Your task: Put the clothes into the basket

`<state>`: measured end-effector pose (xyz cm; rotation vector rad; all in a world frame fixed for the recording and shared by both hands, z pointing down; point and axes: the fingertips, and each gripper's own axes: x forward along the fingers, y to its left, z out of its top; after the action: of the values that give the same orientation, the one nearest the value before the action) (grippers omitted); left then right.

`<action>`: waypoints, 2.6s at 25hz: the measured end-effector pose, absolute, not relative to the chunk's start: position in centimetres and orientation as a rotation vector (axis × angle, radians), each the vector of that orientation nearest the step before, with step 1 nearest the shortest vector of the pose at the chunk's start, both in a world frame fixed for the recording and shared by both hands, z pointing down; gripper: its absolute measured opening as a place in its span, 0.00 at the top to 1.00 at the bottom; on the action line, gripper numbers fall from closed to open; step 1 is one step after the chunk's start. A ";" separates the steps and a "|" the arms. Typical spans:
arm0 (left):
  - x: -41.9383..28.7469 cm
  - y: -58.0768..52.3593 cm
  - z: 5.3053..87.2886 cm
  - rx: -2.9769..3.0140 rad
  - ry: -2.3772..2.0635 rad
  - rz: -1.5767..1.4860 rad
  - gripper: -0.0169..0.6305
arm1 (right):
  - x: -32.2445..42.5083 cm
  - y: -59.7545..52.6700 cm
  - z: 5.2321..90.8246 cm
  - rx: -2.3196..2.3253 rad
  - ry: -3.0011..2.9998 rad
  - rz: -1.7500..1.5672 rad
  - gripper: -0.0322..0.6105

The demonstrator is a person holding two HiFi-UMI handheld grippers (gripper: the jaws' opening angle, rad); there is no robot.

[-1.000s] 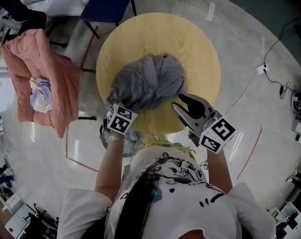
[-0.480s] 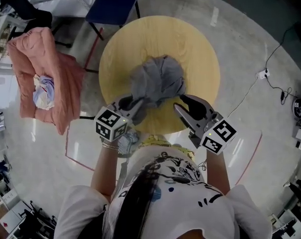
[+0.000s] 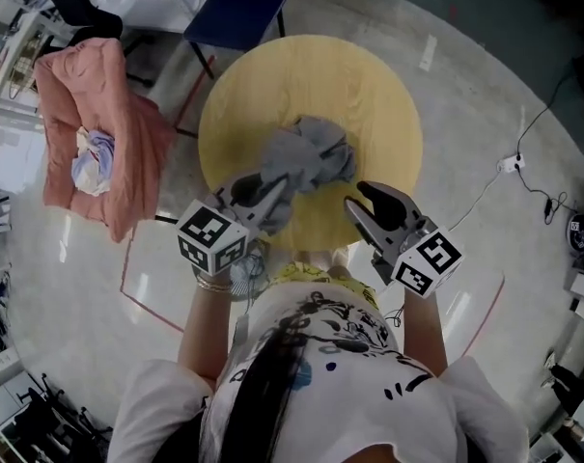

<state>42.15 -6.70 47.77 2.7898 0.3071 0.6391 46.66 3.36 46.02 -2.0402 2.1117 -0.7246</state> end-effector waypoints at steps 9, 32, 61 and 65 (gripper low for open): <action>39.4 -2.4 43.5 2.823 0.028 0.538 0.87 | 46.0 5.4 43.6 -1.842 2.370 -0.677 0.75; 18.0 2.2 34.9 2.749 -0.777 0.271 0.87 | 28.1 4.4 42.3 -1.085 2.926 -0.673 0.76; -17.5 3.8 34.4 2.653 -1.146 0.047 0.87 | 1.0 2.6 40.5 -1.264 2.959 -0.537 0.76; -18.7 3.2 34.6 2.625 -1.173 0.013 0.87 | 0.2 1.6 40.8 -1.267 2.972 -0.514 0.76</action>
<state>-18.68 3.21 34.62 2.6248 -1.1728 0.0131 0.17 1.58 40.77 -1.2671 2.9722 -0.5136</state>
